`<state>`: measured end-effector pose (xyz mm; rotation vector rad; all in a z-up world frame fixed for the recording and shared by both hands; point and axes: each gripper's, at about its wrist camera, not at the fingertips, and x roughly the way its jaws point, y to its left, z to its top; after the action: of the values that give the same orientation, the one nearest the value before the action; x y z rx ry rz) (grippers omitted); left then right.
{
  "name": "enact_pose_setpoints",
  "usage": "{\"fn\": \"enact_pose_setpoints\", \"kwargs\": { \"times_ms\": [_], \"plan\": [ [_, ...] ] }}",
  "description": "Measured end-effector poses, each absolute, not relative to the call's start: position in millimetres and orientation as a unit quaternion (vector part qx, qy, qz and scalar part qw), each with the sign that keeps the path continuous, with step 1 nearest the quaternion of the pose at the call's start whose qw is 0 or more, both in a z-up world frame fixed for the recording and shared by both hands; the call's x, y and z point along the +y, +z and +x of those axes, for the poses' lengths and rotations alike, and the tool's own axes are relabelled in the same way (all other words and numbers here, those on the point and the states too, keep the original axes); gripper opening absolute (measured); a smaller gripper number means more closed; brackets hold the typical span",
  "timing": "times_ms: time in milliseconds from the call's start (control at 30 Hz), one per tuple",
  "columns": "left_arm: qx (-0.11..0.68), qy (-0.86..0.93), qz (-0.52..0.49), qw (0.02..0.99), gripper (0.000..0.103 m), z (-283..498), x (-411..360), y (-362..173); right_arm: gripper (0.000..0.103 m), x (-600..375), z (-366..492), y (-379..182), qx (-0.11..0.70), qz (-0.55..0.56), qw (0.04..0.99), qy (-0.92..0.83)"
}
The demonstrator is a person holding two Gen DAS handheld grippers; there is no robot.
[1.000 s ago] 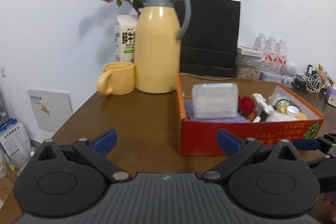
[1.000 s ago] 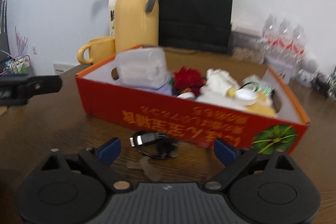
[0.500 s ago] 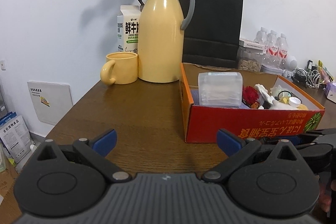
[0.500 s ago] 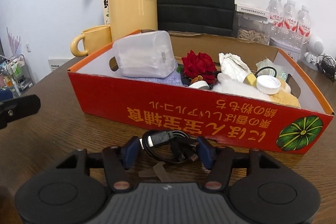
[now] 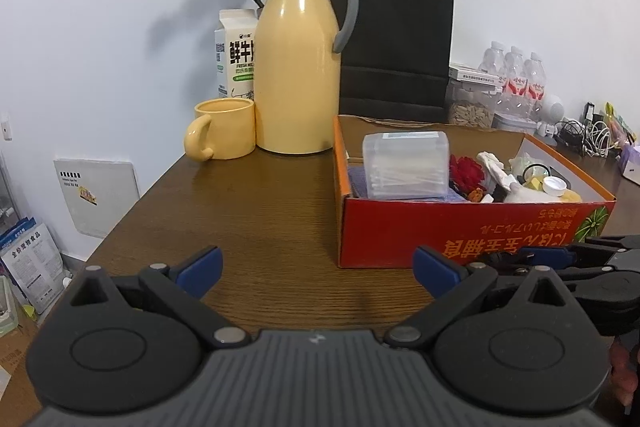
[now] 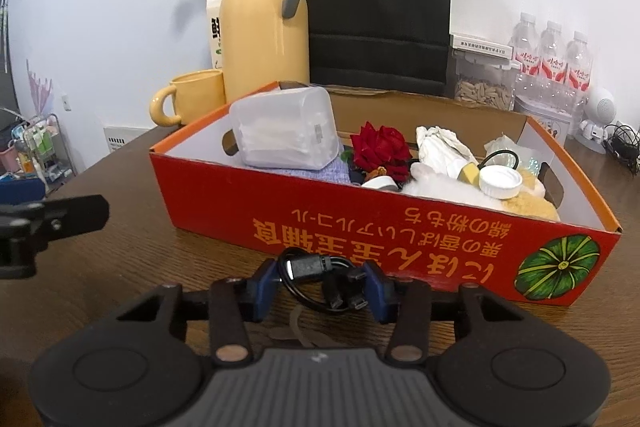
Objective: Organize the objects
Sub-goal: 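Grasp the second black cable from the table with the right tool, then carry the cable into the box and open the right tool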
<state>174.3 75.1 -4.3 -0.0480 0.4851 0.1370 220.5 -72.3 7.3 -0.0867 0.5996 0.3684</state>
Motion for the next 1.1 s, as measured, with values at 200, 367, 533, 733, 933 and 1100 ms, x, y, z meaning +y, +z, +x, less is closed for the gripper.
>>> {"fn": "enact_pose_setpoints", "kwargs": {
  "times_ms": [200,367,533,733,933,1100],
  "plan": [
    [0.243,0.063,-0.009,0.968,0.103,178,54,-2,0.045,-88,209,16,0.263,-0.032,0.945,0.193],
    [0.253,0.052,0.007,0.966,0.103,186,29,-4,0.044,-109,199,23,0.236,-0.026,0.952,0.193],
    [0.266,0.04,0.017,0.963,0.103,197,1,-8,0.044,-137,195,28,0.214,-0.022,0.959,0.186],
    [0.283,0.017,0.025,0.959,0.103,205,-29,-16,0.044,-171,196,31,0.198,-0.014,0.964,0.179],
    [0.306,-0.003,0.028,0.952,0.099,216,-52,-31,0.044,-192,198,31,0.194,-0.009,0.965,0.175],
    [0.332,-0.019,0.01,0.943,0.052,224,-60,-44,0.044,-198,197,30,0.192,-0.012,0.966,0.175]
  ]
}}
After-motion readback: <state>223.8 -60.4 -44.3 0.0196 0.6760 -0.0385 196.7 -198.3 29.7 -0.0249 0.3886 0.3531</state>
